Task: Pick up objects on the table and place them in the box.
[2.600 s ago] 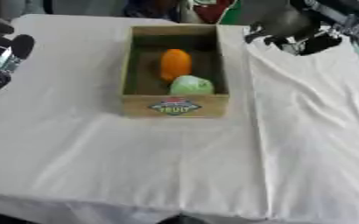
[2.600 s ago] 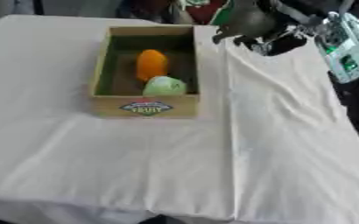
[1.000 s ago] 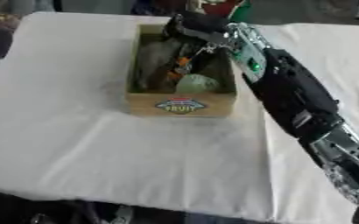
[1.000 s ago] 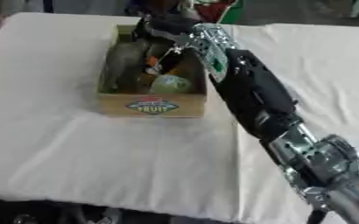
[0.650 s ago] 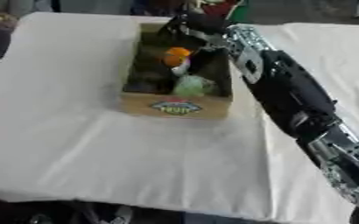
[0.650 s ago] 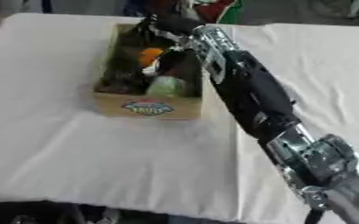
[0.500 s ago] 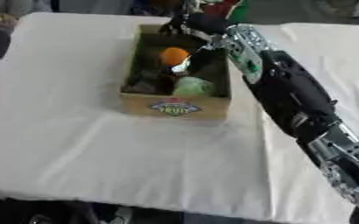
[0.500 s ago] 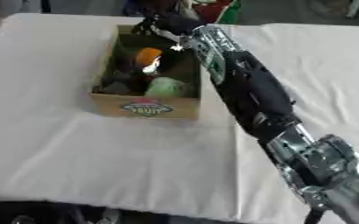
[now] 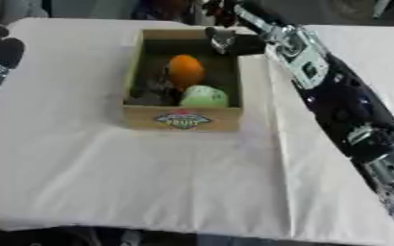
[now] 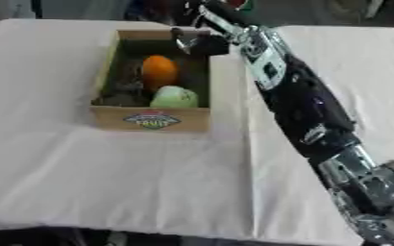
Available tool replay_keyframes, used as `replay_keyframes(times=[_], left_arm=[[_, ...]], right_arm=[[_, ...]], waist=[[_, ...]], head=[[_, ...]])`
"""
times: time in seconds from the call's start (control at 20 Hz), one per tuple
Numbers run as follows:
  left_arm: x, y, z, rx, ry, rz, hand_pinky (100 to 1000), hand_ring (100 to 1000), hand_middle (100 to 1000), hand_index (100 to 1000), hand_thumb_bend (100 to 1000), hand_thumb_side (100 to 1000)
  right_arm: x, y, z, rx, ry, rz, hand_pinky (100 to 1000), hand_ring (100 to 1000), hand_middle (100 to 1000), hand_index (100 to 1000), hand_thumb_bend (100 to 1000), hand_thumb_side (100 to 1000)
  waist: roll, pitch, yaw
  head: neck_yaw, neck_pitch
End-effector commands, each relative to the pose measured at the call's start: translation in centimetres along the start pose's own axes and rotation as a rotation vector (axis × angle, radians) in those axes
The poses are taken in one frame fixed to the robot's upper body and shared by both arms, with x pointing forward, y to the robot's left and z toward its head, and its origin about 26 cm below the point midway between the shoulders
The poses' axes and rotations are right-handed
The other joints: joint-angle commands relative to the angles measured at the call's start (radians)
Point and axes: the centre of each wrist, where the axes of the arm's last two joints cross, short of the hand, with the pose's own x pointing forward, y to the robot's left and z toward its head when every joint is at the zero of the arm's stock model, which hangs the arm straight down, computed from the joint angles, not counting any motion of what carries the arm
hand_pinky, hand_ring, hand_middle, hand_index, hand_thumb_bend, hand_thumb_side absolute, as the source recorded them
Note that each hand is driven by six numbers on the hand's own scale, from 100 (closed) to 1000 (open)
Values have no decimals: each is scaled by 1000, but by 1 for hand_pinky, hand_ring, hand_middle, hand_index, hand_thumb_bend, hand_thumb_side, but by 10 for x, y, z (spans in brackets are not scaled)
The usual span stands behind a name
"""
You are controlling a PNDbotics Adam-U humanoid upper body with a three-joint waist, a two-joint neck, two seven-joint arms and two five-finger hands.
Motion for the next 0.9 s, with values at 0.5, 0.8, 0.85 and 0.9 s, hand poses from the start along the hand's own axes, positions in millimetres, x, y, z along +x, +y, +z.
replay_keyframes(times=[0.5,0.8,0.85,0.9], left_arm=[[4,-5,-6,53,-17,-66,550,604,590,710,594,546],[8,-20,-6,17,-45,-151,490,571,561,621,630,574],[7,-22,-5,15,-43,-174,468,554,544,563,683,574],[7,-24,-4,17,-41,-199,459,547,537,542,701,572]], right_arm=[[78,-44,74,32,-272,-292,680,726,772,843,100,673],[95,-14,88,104,-309,-353,688,742,789,826,100,703],[97,-9,89,122,-310,-360,691,745,792,793,100,711],[97,-5,91,138,-310,-365,690,745,792,793,100,714]], waist=[[8,-18,-75],[15,-9,-91],[16,-7,-93],[18,-5,-95]], head=[[51,5],[54,5],[55,5],[55,5]])
